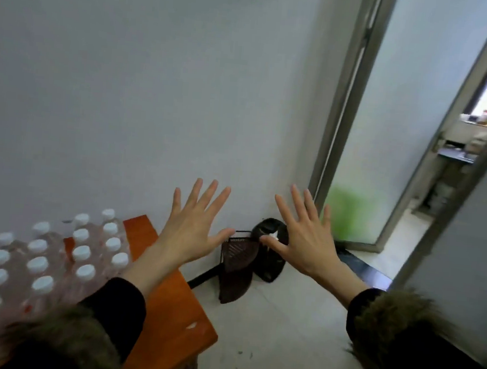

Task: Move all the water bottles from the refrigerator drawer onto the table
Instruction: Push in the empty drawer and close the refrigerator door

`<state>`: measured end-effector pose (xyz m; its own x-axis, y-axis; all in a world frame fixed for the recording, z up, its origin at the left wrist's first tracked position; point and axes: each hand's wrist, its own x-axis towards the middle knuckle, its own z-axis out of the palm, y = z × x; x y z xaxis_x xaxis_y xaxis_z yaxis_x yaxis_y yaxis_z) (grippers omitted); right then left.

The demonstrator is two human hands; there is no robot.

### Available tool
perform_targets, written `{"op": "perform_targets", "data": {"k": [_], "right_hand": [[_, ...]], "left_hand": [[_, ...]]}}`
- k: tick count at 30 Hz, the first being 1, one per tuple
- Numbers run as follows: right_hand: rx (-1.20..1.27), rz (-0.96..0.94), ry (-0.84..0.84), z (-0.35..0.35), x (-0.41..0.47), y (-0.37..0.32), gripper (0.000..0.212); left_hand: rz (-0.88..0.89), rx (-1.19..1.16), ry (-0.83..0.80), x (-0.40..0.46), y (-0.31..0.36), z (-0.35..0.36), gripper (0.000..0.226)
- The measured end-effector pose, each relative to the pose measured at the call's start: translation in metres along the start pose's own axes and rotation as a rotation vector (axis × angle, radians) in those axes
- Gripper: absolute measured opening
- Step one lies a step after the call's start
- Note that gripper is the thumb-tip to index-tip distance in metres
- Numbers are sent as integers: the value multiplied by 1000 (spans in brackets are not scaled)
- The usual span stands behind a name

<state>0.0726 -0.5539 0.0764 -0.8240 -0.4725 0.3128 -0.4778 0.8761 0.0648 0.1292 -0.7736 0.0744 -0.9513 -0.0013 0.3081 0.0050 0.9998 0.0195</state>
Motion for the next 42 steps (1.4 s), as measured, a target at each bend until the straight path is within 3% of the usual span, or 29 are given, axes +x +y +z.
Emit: {"op": "perform_targets", "data": {"k": [4,13,19,29,35,42], "right_hand": [[-113,191,29,-29,-62,56,95],[-200,615,-34,-64,-245,119,99],[-229,843,-29,-90,-350,154,88],[-276,1098,-65,-118,-513,255,84],[-266,1150,-88,-129,-594,325,80],[-235,1198,-142,-119,-644,400,76]], "left_hand": [[207,-60,49,16,66,-2,84],[587,-251,-29,-21,215,10,76],[772,-325,-69,-56,316,3,79],[931,-337,-125,-117,523,4,63],[1008,-342,-169,-151,649,18,62],[1076,-349,-243,-166,748,41,62]]}}
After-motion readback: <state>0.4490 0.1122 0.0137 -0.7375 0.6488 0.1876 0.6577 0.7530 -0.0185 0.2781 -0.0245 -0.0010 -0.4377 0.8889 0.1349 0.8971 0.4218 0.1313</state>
